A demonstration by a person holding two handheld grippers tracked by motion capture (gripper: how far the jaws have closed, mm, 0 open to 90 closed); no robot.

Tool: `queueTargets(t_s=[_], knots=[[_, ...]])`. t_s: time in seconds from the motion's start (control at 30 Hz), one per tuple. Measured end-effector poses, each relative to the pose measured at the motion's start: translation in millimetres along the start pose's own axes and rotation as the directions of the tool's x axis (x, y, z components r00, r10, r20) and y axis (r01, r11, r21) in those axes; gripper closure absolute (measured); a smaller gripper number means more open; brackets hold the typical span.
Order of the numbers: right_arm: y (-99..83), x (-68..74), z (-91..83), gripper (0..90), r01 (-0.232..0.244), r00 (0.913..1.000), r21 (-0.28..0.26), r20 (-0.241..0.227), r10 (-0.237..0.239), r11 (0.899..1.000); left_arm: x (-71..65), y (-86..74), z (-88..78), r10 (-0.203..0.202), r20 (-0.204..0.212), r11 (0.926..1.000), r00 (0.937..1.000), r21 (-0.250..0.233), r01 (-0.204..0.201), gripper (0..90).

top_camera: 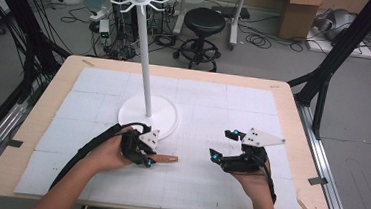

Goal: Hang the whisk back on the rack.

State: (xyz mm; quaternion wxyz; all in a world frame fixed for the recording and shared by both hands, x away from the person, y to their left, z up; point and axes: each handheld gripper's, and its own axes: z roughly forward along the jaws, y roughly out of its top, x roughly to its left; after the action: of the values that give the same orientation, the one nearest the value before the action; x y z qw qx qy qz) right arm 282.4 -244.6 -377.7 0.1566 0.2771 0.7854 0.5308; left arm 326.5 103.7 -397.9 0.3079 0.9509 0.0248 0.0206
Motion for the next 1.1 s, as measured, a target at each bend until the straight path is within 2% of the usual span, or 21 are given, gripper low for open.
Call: queueTargets(t_s=[0.07,0.17,0.3,0.37,0.43,0.53,0.6,0.73,0.77,0.97,1.03,1.1], knots=[[0.1,0.0,-0.2,15.5,0.000,1.0000,0.001,0.000,0.000,1.000,0.8,0.3,-13.1,-0.011,-0.002,0.9976,0.9999,-0.068,0.011,70.9],[0.3,0.2,0.0,15.5,0.002,1.0000,0.000,0.000,-0.002,1.000,1.5,-0.6,-31.1,-0.027,-0.017,0.9876,0.9995,-0.155,0.024,70.9],[0.7,1.3,1.4,15.5,0.005,1.0000,0.003,-0.004,-0.005,1.000,3.5,-2.1,-48.5,-0.048,-0.039,0.9748,0.9981,-0.220,0.038,70.9],[0.7,1.5,2.5,15.5,0.008,1.0000,0.003,-0.005,-0.008,1.000,3.0,-2.0,-54.5,-0.060,-0.042,0.9653,0.9973,-0.257,0.048,70.9],[0.8,1.7,2.8,15.5,0.006,1.0000,0.006,-0.006,-0.006,1.000,4.2,-0.9,-59.8,-0.063,-0.041,0.9610,0.9972,-0.272,0.050,70.9],[1.1,1.7,2.8,15.5,0.007,1.0000,0.005,-0.003,-0.007,1.000,4.8,2.8,-67.0,-0.065,-0.068,0.9591,0.9956,-0.280,0.043,70.9],[1.1,1.6,2.6,15.5,0.008,1.0000,0.004,-0.004,-0.008,1.000,5.2,4.9,-71.8,-0.076,-0.075,0.9544,0.9943,-0.294,0.051,70.9],[1.2,1.6,2.2,15.5,0.008,1.0000,0.003,-0.006,-0.008,1.000,7.1,7.6,-83.8,-0.107,-0.063,0.9316,0.9923,-0.355,0.078,70.9],[1.2,1.5,2.3,15.5,0.008,0.9999,0.003,-0.006,-0.008,1.000,7.7,8.0,-86.4,-0.100,-0.068,0.9268,0.9927,-0.369,0.068,70.9],[1.2,1.8,2.7,15.5,0.010,0.9999,0.003,-0.006,-0.010,1.000,8.8,9.1,-102.7,-0.118,-0.082,0.8963,0.9897,-0.438,0.070,70.8],[1.3,1.8,2.9,15.5,0.010,0.9999,0.002,-0.008,-0.010,1.000,8.6,9.9,-107.6,-0.121,-0.093,0.8881,0.9882,-0.455,0.066,70.8],[1.5,1.8,3.3,15.5,0.016,0.9999,0.005,-0.006,-0.016,1.000,8.6,11.0,-112.7,-0.118,-0.101,0.8829,0.9879,-0.466,0.057,70.8]])
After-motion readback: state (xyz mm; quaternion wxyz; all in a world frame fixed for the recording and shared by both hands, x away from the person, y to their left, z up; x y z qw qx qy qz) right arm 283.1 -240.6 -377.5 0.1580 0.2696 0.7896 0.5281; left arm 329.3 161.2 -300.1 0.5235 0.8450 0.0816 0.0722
